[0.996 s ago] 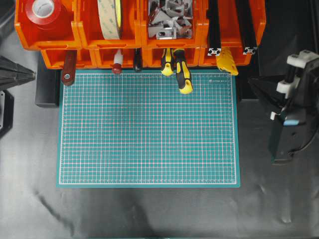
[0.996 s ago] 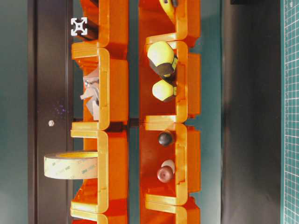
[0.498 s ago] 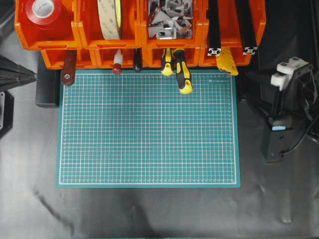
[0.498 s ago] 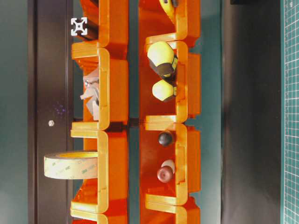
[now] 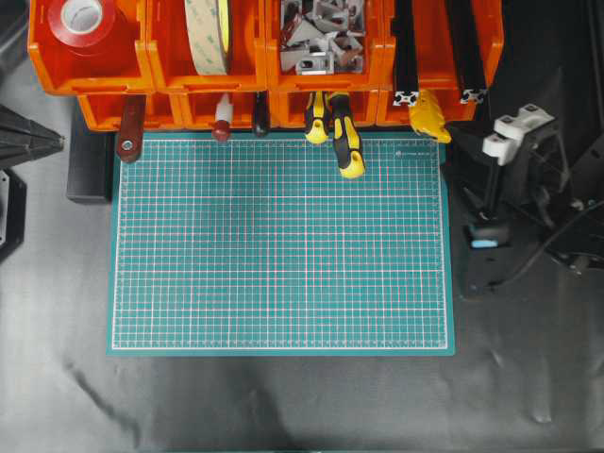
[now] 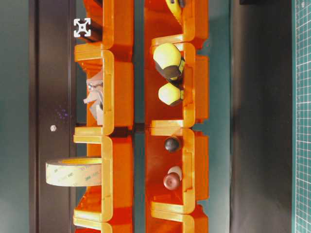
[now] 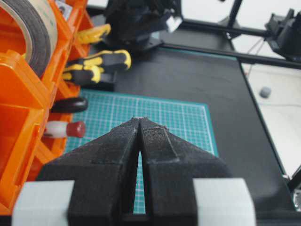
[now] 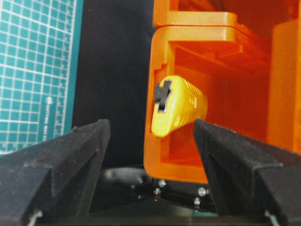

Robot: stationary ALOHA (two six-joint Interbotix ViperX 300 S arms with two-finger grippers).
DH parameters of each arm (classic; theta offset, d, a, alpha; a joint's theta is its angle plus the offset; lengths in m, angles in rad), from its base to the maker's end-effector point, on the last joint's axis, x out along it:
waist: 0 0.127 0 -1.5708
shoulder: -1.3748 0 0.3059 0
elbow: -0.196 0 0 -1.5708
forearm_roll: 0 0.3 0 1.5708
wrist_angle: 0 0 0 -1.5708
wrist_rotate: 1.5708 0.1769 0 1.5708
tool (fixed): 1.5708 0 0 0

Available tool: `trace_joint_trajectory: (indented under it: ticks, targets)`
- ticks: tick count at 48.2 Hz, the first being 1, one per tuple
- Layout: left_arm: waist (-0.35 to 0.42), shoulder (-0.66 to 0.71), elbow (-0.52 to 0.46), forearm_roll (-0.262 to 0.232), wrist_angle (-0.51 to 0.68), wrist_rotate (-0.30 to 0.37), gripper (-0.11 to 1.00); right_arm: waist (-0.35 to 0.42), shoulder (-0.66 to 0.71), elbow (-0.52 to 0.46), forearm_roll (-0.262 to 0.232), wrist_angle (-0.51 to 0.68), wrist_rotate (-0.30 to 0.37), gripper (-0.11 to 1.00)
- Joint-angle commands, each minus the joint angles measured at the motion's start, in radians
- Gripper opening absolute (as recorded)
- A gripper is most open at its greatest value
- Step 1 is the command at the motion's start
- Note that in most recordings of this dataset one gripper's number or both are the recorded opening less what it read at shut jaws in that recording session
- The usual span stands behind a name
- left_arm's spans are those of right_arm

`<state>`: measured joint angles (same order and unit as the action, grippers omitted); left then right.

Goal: Pick cutter from container rack with right arm.
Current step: 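Close the right gripper on the yellow cutter's handle in the rack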

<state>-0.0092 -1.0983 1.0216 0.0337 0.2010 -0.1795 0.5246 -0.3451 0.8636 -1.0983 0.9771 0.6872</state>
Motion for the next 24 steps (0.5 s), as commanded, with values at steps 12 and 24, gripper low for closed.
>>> trace_joint_trajectory:
  ticks: [12, 24]
  targets:
    - [-0.011, 0.0, -0.028, 0.003, -0.003, -0.006, 0.0, -0.028, 0.02, -0.018, -0.109, -0.012, 0.129, 0.69]
    - [-0.015, 0.0, -0.026, 0.003, -0.003, -0.006, 0.0, -0.034, 0.02, -0.017, -0.143, -0.003, 0.196, 0.67]
